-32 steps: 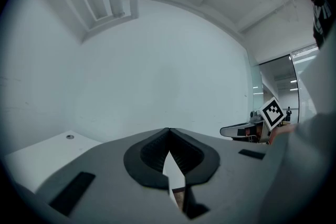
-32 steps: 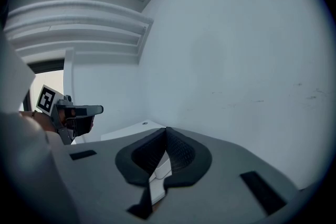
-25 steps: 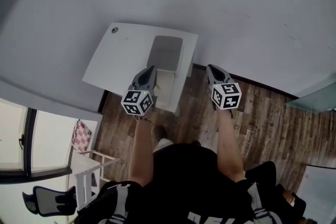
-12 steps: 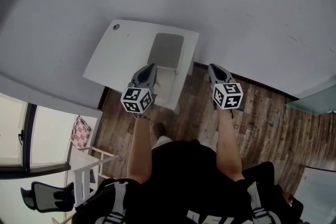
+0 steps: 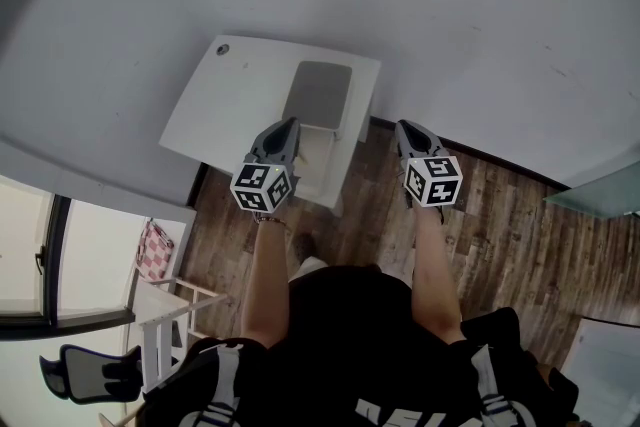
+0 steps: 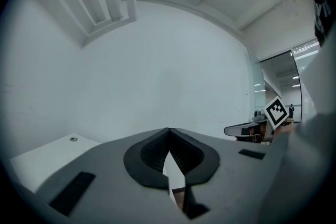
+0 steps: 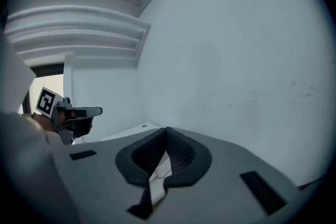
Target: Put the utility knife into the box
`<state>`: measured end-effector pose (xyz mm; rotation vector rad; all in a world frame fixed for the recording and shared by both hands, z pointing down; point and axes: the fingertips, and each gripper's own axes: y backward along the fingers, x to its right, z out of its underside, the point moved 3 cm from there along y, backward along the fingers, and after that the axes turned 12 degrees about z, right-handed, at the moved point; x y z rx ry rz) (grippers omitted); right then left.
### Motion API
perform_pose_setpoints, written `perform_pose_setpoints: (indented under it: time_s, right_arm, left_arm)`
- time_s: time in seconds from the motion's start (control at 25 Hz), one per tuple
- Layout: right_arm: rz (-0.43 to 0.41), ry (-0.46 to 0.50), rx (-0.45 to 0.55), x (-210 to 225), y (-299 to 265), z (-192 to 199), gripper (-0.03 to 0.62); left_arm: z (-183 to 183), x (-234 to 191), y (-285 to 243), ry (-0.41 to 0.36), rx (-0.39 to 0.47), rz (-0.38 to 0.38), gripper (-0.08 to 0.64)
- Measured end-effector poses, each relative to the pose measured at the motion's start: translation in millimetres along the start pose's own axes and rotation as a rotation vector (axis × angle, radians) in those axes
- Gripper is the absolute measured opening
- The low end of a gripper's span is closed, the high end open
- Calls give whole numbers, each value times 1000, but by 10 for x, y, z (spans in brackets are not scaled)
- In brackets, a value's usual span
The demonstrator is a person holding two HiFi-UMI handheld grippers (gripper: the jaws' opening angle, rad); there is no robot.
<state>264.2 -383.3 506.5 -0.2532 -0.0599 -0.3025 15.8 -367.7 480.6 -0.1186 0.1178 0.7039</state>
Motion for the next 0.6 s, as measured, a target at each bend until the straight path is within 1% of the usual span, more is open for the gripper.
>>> perform_pose_setpoints:
  time_s: [0.6]
  right_arm:
    - [-7, 4, -12, -58, 14, 41, 15]
  left_arm:
    - [38, 34, 7, 6, -7, 14, 23]
